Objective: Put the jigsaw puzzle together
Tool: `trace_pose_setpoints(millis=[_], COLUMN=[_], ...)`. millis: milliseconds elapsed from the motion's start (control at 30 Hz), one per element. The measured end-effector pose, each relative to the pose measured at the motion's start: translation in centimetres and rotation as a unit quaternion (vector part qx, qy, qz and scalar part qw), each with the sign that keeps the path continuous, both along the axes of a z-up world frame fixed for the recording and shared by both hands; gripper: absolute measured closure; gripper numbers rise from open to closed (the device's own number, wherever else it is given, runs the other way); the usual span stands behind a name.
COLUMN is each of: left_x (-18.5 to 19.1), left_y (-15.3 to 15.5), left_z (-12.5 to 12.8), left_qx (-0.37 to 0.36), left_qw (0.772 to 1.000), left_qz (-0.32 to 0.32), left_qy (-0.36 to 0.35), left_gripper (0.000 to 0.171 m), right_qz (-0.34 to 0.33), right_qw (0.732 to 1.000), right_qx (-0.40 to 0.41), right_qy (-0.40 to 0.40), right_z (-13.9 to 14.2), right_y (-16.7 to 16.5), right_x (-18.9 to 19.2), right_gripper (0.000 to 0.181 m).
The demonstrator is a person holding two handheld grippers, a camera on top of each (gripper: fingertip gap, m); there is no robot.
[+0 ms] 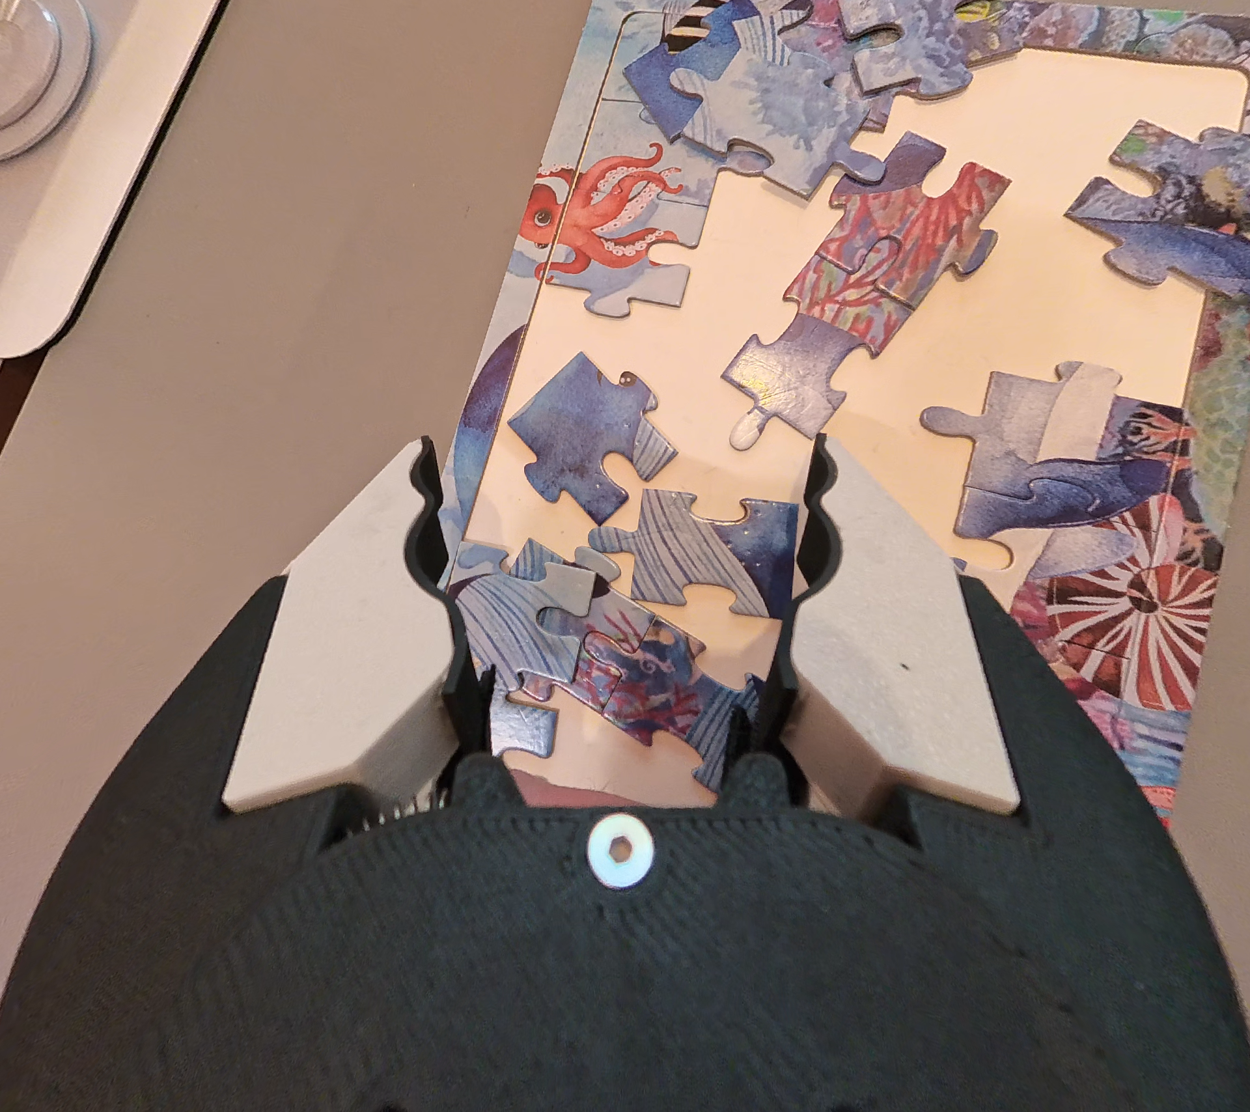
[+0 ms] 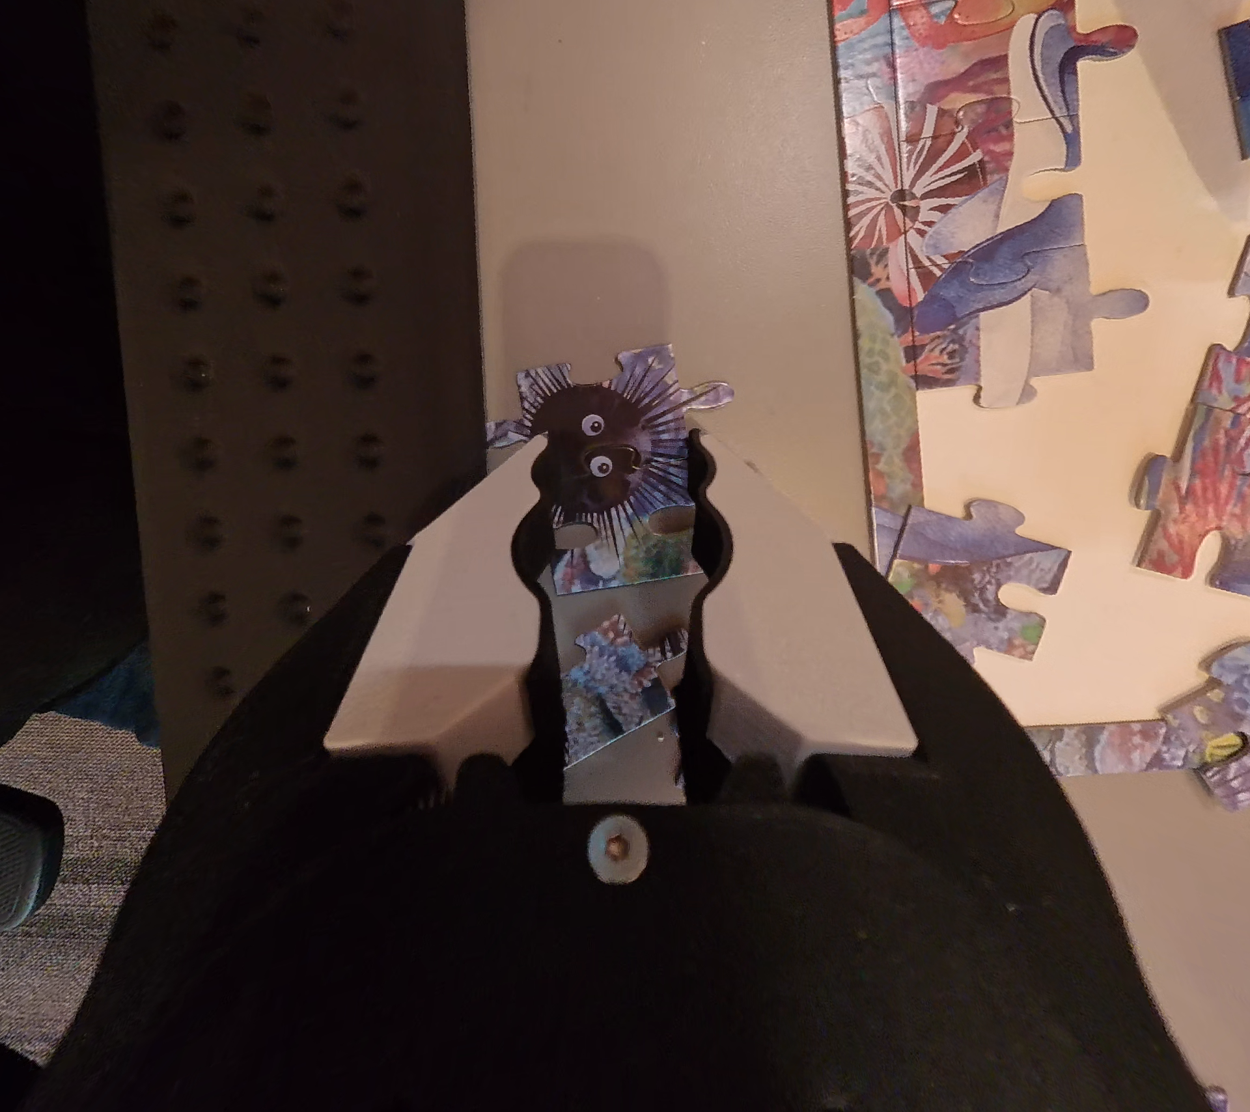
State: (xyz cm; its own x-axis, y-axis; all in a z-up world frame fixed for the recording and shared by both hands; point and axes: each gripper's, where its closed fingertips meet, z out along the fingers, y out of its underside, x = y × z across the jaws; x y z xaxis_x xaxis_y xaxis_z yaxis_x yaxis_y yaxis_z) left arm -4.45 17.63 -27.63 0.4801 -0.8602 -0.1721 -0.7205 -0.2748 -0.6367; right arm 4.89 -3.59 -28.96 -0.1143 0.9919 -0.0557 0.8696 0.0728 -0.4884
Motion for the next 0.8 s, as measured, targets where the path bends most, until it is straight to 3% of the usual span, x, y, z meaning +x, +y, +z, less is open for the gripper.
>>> trace_pose_setpoints(millis=[200,467,800], left_x=[-0.2,-0.2,-0.2], left_y=[0.1,0.1,0.1], left_z=[0.1,-0.1,-0.1], left_qx=[0.001,-0.002,-0.001], left_qw=[1.000,1.000,1.000], left_qz=[0.004,0.003,0.002], left_qy=[-0.001,0.000,-0.001], left_gripper=[0.066,0.066,0.066], right_qz=[-0.027,-0.021,-0.020], right_qw=[0.999,1.000,1.000], right_qx=[0.026,0.002,0.021], right_qy=[0.004,0.002,0.009], right_z=[0.1,-0.1,-0.1], right_y=[1.5,0.9,1.1], right_x=[-0.3,0.0,-0.2], right_gripper=[0.147,0.122,0.137])
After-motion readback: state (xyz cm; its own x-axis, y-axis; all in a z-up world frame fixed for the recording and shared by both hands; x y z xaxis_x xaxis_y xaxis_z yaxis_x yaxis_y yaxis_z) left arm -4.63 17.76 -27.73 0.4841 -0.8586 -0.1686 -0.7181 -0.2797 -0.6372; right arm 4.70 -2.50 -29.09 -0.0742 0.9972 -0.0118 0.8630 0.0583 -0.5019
